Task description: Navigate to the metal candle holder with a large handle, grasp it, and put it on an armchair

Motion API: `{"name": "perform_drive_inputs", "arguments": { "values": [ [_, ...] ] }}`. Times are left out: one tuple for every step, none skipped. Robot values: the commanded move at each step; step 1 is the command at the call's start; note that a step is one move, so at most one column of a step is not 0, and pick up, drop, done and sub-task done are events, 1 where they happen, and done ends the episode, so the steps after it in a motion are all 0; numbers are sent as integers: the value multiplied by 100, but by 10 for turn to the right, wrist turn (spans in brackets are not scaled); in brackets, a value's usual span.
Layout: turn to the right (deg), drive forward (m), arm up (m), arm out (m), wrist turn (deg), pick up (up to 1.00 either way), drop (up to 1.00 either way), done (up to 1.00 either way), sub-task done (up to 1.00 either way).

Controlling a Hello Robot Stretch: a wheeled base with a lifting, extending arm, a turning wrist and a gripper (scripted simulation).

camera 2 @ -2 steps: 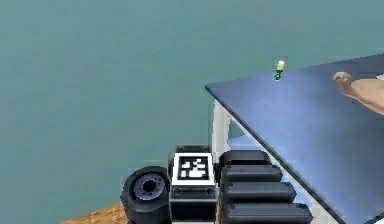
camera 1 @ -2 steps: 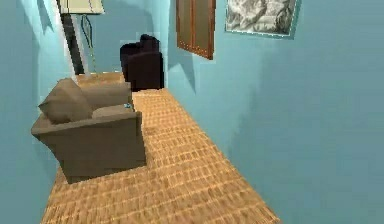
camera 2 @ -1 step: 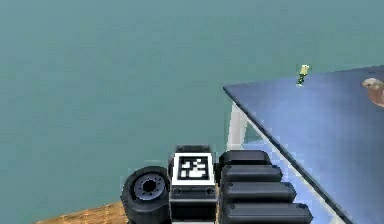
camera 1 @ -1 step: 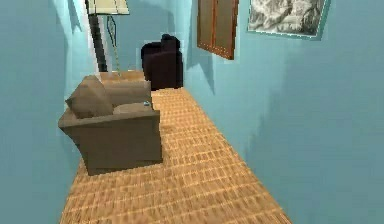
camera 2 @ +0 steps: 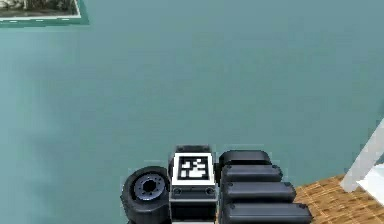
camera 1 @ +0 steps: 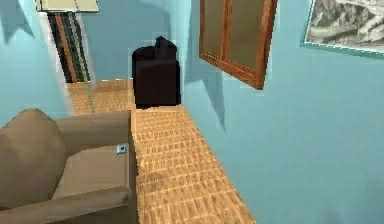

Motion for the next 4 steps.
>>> {"name": "perform_drive_inputs", "arguments": {
  "values": [
    [0, 85, 0, 0, 0, 0, 0, 0, 0],
    [-210, 0, 0, 0, 0, 0, 0, 0, 0],
    [0, 55, 0, 0, 0, 0, 0, 0, 0],
    [-450, 0, 0, 0, 0, 0, 0, 0, 0]
  ]
}}
